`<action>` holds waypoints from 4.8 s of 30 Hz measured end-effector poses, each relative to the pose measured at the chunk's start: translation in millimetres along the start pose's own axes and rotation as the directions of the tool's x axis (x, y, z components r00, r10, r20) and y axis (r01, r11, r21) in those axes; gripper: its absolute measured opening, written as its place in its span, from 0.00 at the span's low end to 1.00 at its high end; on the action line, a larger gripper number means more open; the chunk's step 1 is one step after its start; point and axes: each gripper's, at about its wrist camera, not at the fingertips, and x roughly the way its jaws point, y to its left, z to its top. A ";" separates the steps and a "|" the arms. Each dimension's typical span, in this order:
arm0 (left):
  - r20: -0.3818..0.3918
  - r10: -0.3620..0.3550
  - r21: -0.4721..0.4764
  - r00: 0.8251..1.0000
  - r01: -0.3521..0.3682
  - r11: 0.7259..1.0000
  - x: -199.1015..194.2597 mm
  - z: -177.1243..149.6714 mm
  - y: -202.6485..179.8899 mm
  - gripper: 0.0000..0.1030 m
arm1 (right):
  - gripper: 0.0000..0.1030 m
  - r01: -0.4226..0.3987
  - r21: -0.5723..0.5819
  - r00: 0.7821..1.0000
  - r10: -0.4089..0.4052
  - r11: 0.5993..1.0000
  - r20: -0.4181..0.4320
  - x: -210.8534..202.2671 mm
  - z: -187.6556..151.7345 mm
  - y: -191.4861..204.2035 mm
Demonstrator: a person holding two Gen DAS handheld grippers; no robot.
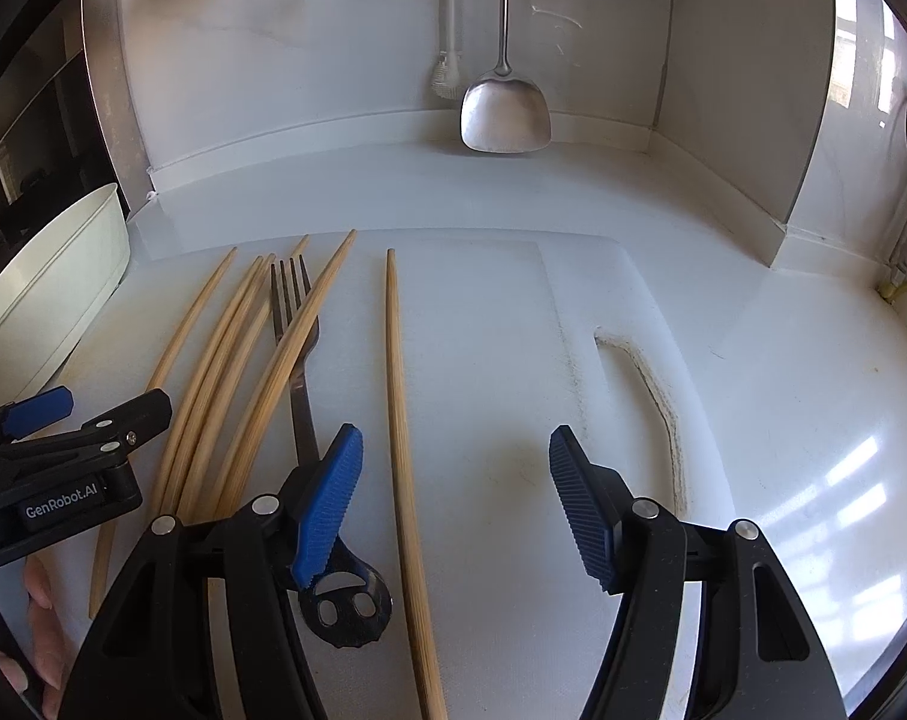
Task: Organize utensils
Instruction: 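Lower the right tool onto another wooden chopstick and close it, then carry the chopstick with the right tool over the white basin, then open the right tool to drop the chopstick into the basin, then move the right tool back over the fork on the cutting board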
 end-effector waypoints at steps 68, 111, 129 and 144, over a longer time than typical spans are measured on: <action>-0.024 -0.149 -0.155 0.988 0.144 0.977 -58.1 119.1 314.1 0.07 | 0.06 -0.393 -0.002 0.916 0.392 0.919 -0.083 -15.5 144.9 313.6; -0.261 -0.152 -0.169 0.953 0.110 0.979 39.6 118.6 302.3 0.29 | 0.27 -0.304 0.013 0.892 0.289 0.953 -0.348 91.2 143.7 338.5; -0.178 -0.042 -0.188 0.983 0.008 0.982 -27.9 113.9 337.7 0.82 | 0.55 -0.343 -0.011 0.907 0.328 0.939 -0.263 29.8 139.4 326.6; -0.092 -0.028 -0.085 0.995 0.020 0.996 -69.5 96.8 325.1 0.92 | 0.61 -0.243 0.004 0.958 0.240 0.970 -0.157 -36.6 101.9 299.5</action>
